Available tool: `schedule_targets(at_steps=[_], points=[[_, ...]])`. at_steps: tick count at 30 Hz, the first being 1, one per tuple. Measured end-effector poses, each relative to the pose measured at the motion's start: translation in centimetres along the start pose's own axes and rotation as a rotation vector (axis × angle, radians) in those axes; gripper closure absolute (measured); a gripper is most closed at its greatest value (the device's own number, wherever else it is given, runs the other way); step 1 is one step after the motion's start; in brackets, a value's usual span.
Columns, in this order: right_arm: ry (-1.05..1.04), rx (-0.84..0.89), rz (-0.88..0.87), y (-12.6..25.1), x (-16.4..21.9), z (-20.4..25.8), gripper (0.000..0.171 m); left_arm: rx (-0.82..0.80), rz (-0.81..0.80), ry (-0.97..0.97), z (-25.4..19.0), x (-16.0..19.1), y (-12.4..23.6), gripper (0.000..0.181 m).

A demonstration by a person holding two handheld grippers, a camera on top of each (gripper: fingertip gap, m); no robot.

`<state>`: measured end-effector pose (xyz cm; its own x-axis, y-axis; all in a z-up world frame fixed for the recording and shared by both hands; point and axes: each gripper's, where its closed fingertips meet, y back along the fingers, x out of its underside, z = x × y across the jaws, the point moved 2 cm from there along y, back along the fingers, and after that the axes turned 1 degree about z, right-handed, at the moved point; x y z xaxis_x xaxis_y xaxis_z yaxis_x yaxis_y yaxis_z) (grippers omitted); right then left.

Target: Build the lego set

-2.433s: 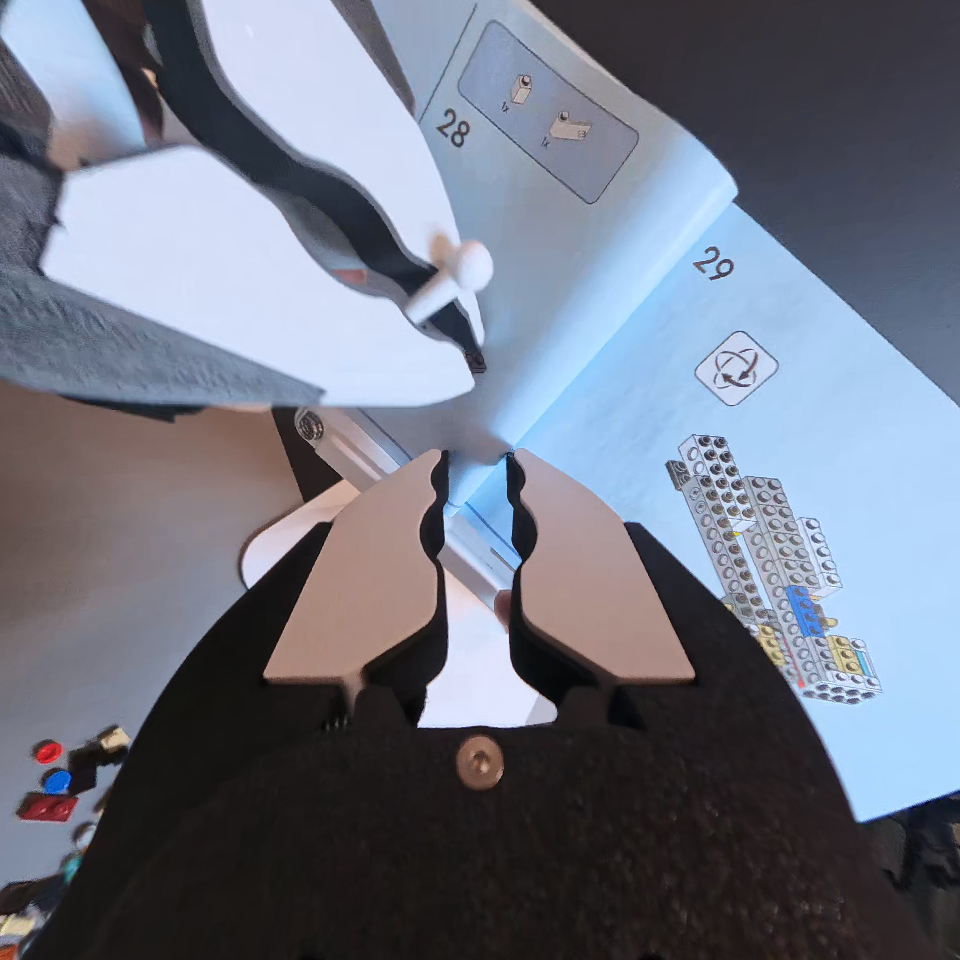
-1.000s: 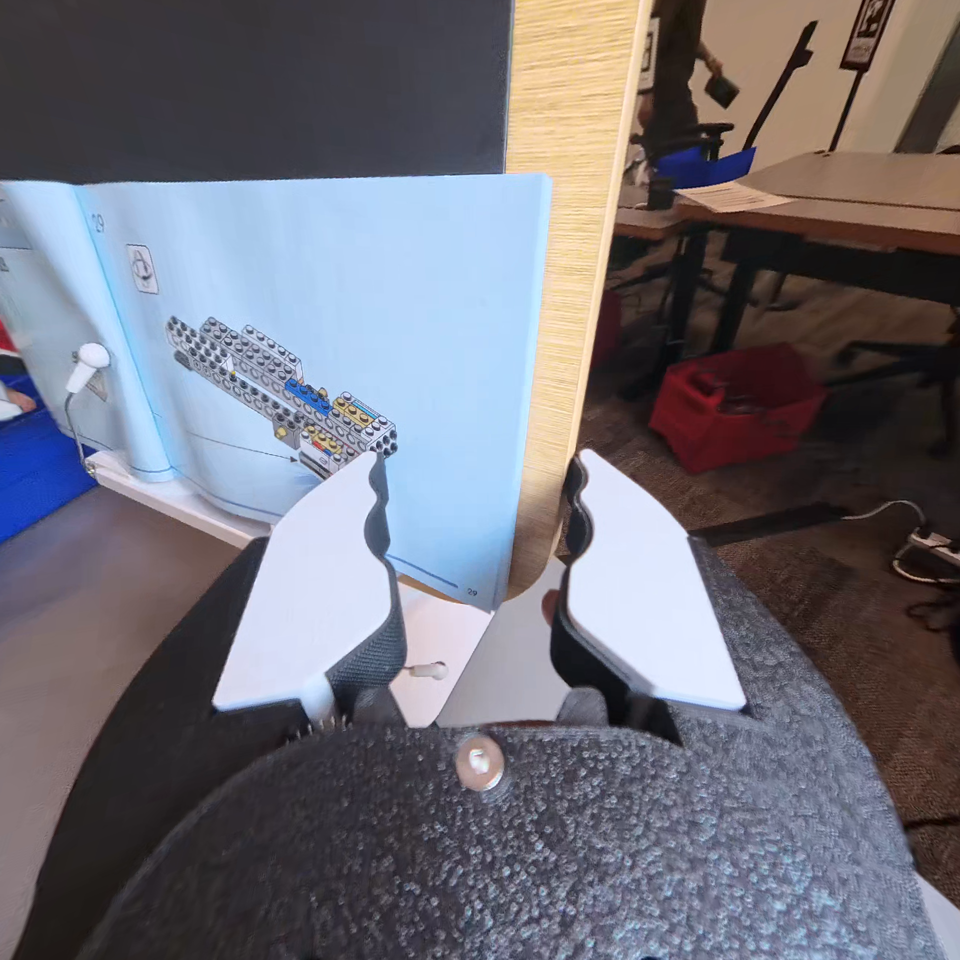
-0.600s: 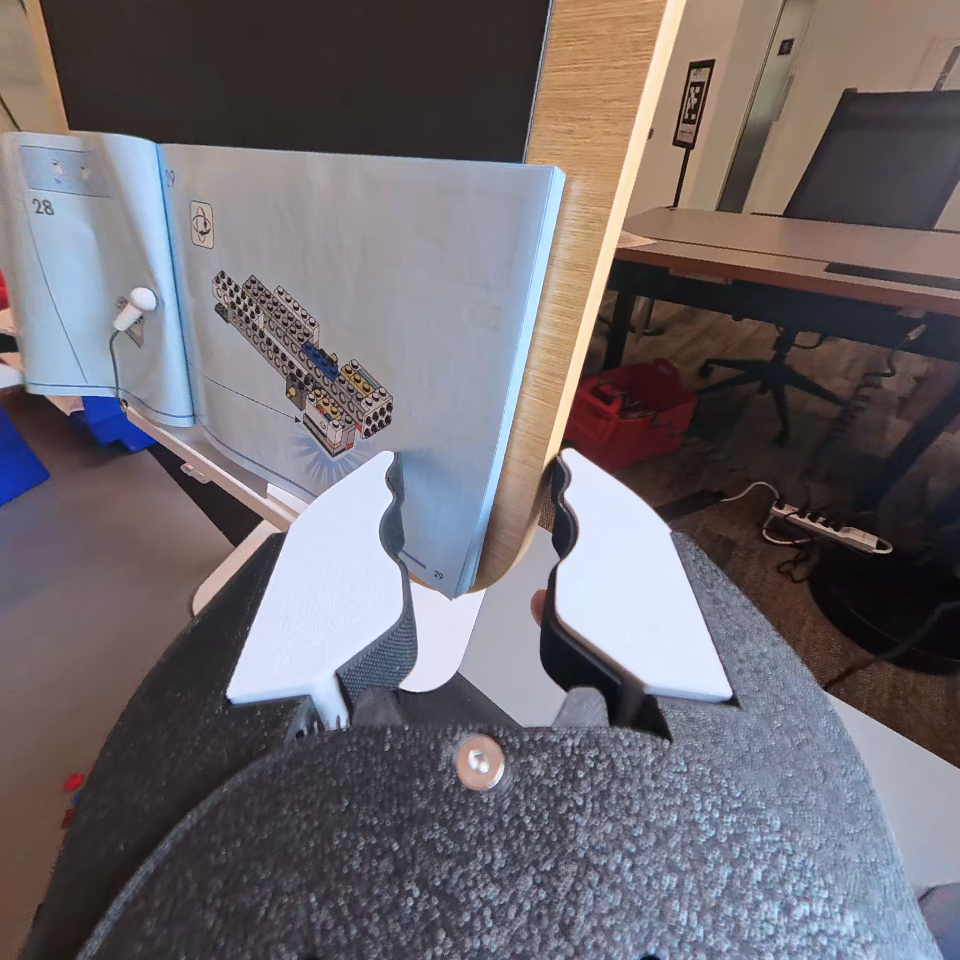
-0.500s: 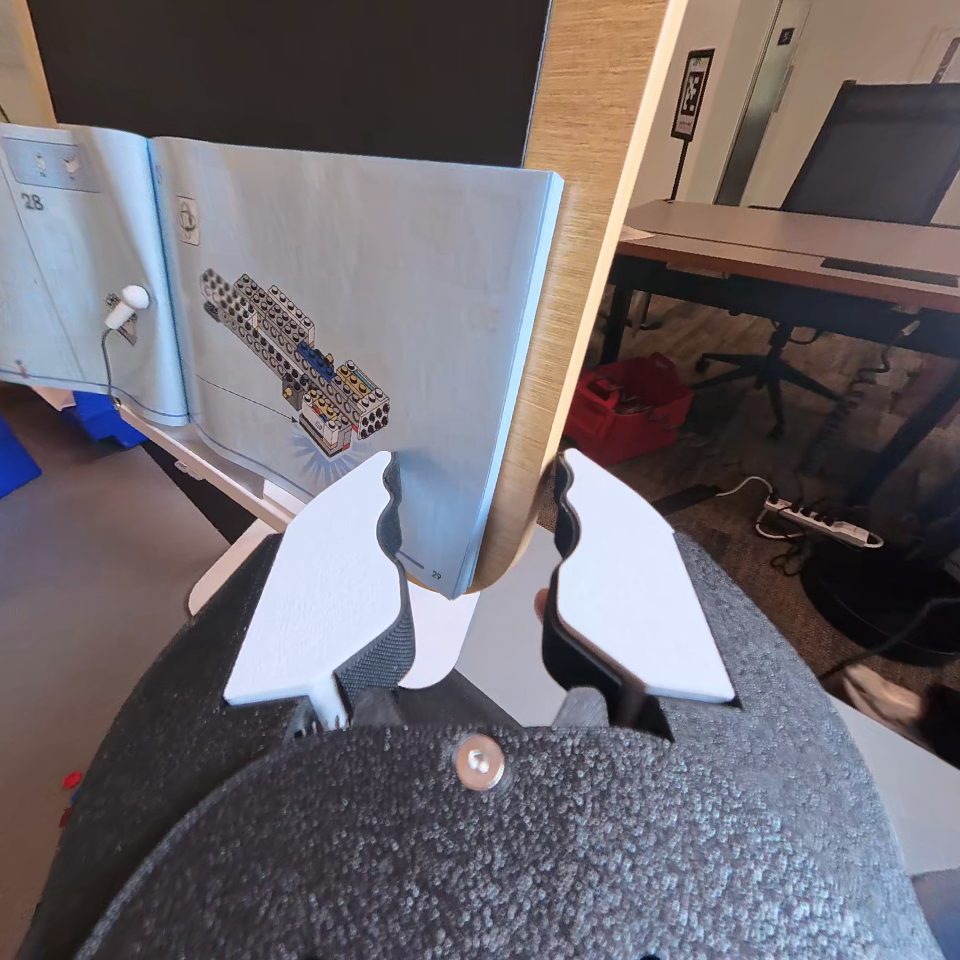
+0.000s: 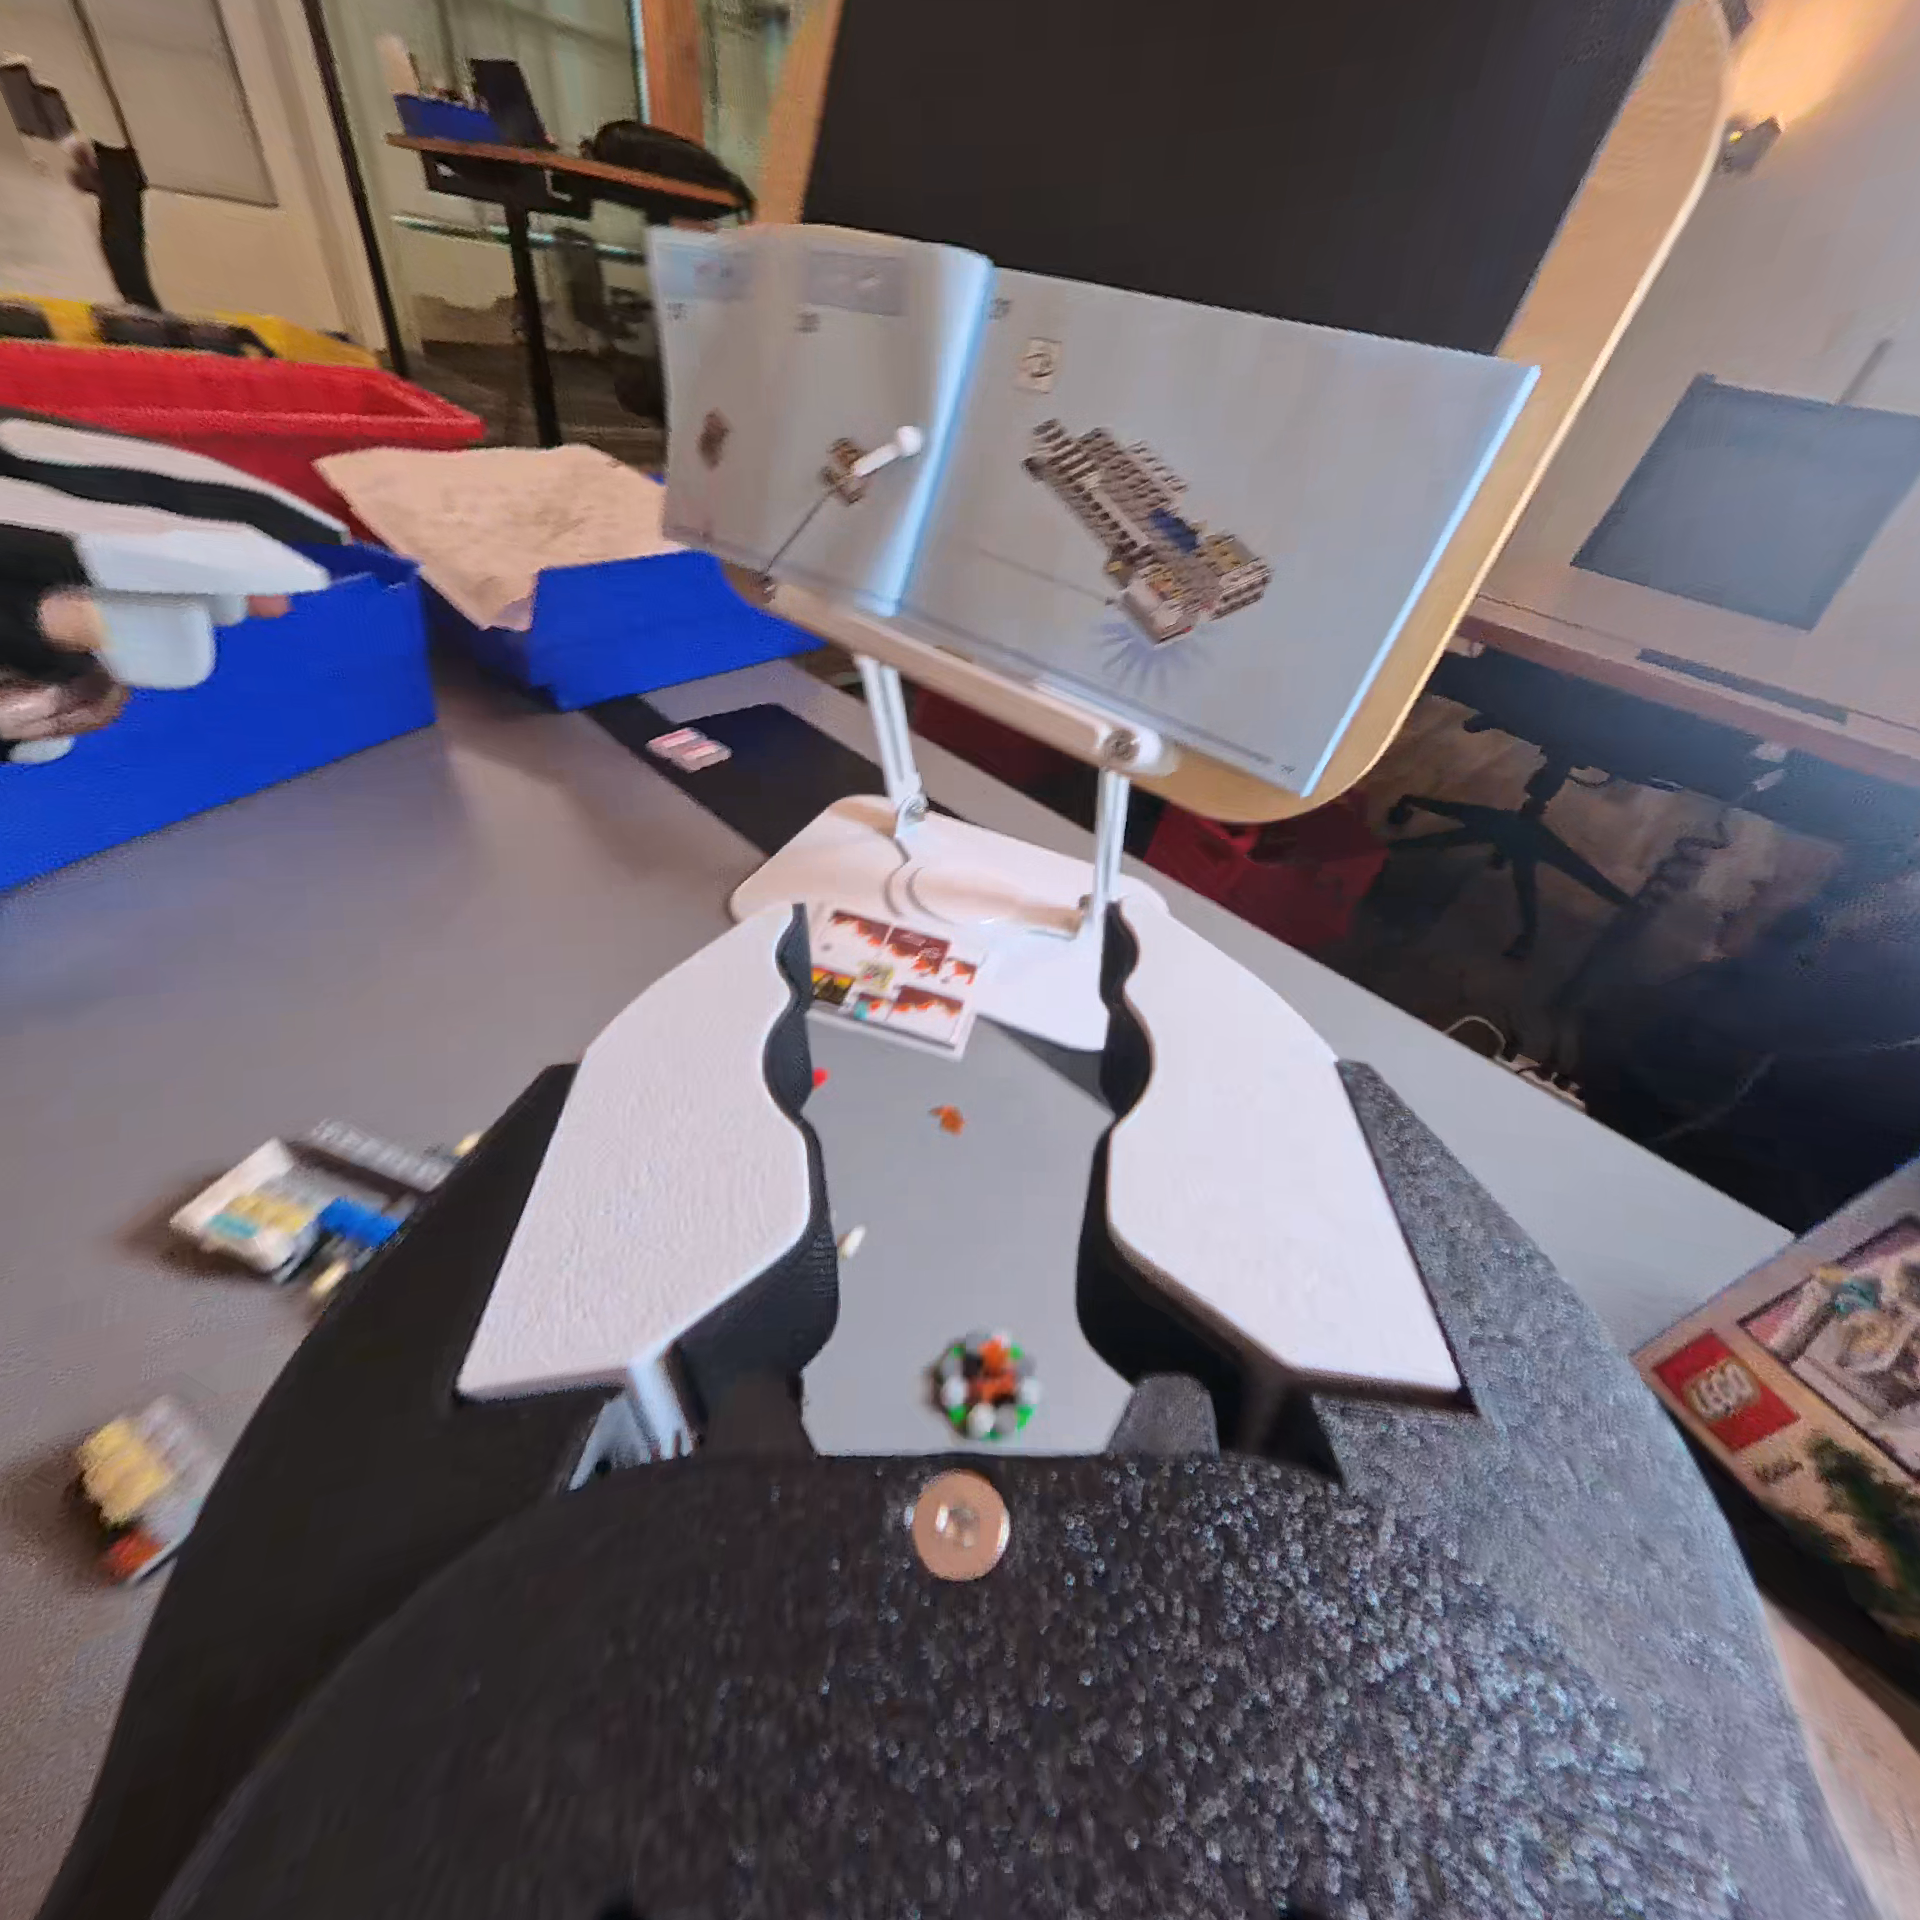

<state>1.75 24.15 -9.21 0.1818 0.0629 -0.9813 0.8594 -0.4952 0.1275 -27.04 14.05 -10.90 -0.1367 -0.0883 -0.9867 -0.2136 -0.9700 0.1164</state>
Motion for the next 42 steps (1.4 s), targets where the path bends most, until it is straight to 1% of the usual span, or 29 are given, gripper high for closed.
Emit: schedule_targets(at_steps=[1,3,5,6,8,10,13,16,17,20,22,26,31,33,35,38,40,42], points=[[0.014,-0.017,0.005,1.4,0.7,1.4,0.123,0.036,-0.002,-0.004,-1.0,0.6,0.6,0.158],[0.013,-0.036,0.009,3.9,2.1,3.7,0.139,0.093,-0.023,-0.010,-2.8,1.8,1.7,0.180],[-0.024,-0.038,-0.012,5.7,3.5,5.3,0.168,0.145,-0.005,-0.003,-4.4,3.2,2.1,0.181],[-0.035,-0.045,-0.027,6.2,4.3,5.9,0.171,0.169,0.013,-0.003,-5.2,3.8,2.2,0.181],[-0.039,-0.053,-0.033,6.6,5.9,6.8,0.171,0.212,0.035,0.011,-6.8,5.1,2.2,0.181],[-0.045,-0.088,0.002,6.2,7.2,7.5,0.171,0.236,0.065,0.015,-8.3,6.5,2.0,0.181],[-0.068,-0.116,-0.013,5.5,8.0,8.5,0.171,0.231,0.145,-0.080,-9.2,8.8,1.2,0.181],[-0.043,-0.147,-0.017,5.2,8.1,9.5,0.171,0.278,0.217,-0.039,-10.0,10.2,0.0,0.180],[-0.029,-0.155,-0.023,5.2,8.0,9.8,0.171,0.279,0.257,-0.032,-10.1,10.7,-0.6,0.173],[-0.032,-0.191,-0.038,5.4,7.8,10.3,0.171,0.261,0.276,-0.066,-9.9,11.2,-2.0,0.174],[-0.026,-0.194,-0.042,5.5,7.8,10.4,0.171,0.231,0.257,-0.107,-9.7,11.1,-2.4,0.175],[-0.012,-0.197,-0.052,5.4,7.5,10.6,0.171,0.206,0.233,-0.119,-9.5,10.8,-2.0,0.175],[-0.022,-0.179,-0.053,5.1,7.8,10.2,0.171,0.184,0.211,-0.093,-8.9,10.6,-1.7,0.170],[-0.040,-0.176,-0.052,5.0,8.0,10.0,0.170,0.152,0.175,-0.072,-8.3,10.2,-1.7,0.166],[-0.048,-0.161,-0.058,5.0,8.0,9.6,0.169,0.065,0.095,-0.060,-6.6,8.4,-1.9,0.162],[-0.055,-0.142,-0.067,5.0,8.0,9.1,0.168,-0.057,-0.046,0.001,-2.6,3.2,-2.9,0.157],[-0.063,-0.132,-0.064,5.0,8.1,8.9,0.167,-0.112,-0.104,0.063,0.2,-0.3,-4.1,0.153],[-0.063,-0.126,-0.062,5.1,8.2,8.7,0.167,-0.218,-0.145,0.058,3.6,-3.1,-5.4,0.154]])
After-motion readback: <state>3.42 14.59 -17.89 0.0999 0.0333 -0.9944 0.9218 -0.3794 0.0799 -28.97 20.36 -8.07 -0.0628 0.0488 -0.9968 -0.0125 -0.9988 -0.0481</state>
